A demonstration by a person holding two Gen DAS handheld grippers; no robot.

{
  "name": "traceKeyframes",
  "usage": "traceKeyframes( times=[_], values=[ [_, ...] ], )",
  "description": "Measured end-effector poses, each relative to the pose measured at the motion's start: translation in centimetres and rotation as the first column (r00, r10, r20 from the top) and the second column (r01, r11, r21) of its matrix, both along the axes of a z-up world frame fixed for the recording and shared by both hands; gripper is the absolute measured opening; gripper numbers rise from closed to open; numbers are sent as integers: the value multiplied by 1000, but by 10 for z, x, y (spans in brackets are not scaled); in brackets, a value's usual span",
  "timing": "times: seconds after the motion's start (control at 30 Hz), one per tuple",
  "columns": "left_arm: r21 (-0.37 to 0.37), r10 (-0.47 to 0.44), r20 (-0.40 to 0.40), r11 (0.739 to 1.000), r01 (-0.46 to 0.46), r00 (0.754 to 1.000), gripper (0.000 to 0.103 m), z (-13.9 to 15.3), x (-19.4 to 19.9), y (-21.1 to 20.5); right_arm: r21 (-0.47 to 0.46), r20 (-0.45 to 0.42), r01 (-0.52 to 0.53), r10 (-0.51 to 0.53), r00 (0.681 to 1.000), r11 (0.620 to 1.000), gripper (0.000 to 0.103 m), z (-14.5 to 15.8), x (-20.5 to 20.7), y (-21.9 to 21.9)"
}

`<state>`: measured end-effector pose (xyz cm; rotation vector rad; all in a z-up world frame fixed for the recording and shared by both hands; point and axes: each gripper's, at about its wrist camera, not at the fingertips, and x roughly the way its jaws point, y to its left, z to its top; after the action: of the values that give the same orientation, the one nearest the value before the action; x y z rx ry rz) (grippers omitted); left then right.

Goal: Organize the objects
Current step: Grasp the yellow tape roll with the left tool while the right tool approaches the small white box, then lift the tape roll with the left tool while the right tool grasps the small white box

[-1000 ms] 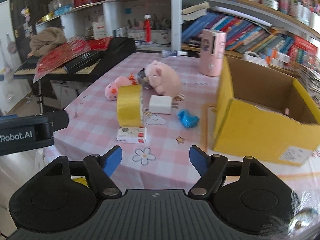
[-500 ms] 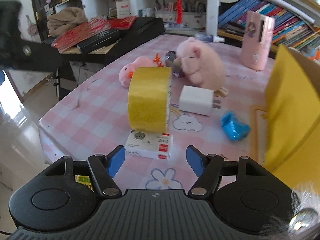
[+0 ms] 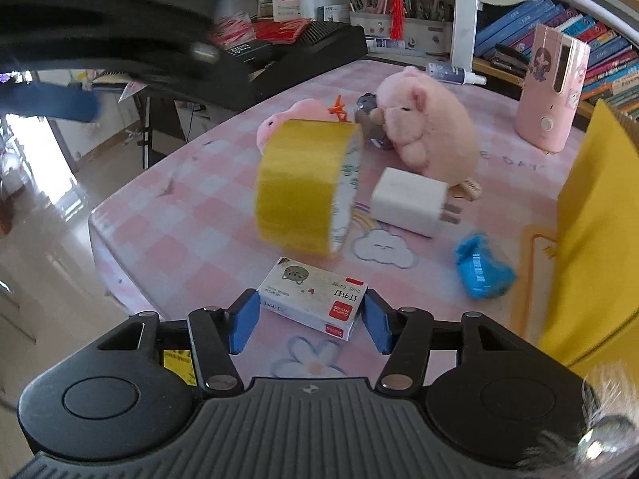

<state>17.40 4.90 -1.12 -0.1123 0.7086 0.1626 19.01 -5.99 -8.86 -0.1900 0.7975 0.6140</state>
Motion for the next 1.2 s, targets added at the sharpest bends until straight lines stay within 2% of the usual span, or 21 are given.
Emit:
traceKeyframes(
  times=[0.1, 0.23, 0.33, 0.37, 0.4, 0.47, 0.63, 0.9, 1.2],
  values=[
    [2, -52, -40, 999, 52, 998, 95, -11, 21, -12, -23, 18, -6, 7, 1000, 1000, 54, 5, -3, -11],
    [5, -77, -96, 997, 78, 992, 85, -28, 43, -24, -40, 32, -16, 18, 999, 999, 54, 10, -7, -23],
    [-3, -86, -139, 996, 87, 986, 69, -39, 52, -26, -49, 38, -15, 17, 999, 999, 54, 12, -8, -28],
    [-6, -89, -154, 996, 90, 984, 60, -43, 54, -26, -51, 40, -14, 16, 999, 999, 54, 12, -9, -29],
    [-14, -94, -171, 996, 93, 981, 52, -47, 56, -25, -53, 40, -11, 13, 999, 999, 54, 13, -9, -30],
    [-54, -111, -172, 993, 103, 979, 41, -49, 57, -23, -54, 38, 2, 0, 999, 999, 54, 13, -10, -33],
    [-55, -110, -143, 993, 103, 983, 40, -41, 55, -15, -53, 47, 49, -46, 998, 997, 54, 17, -13, -35],
    [-117, -119, -71, 987, 111, 990, 40, -16, 37, 5, -14, 46, 126, -126, 991, 992, 54, 30, -21, -38],
    [-179, -140, -26, 975, 133, 990, 40, 4, -14, 26, 33, 66, 184, -186, 980, 982, 54, 53, -45, -35]
  ],
)
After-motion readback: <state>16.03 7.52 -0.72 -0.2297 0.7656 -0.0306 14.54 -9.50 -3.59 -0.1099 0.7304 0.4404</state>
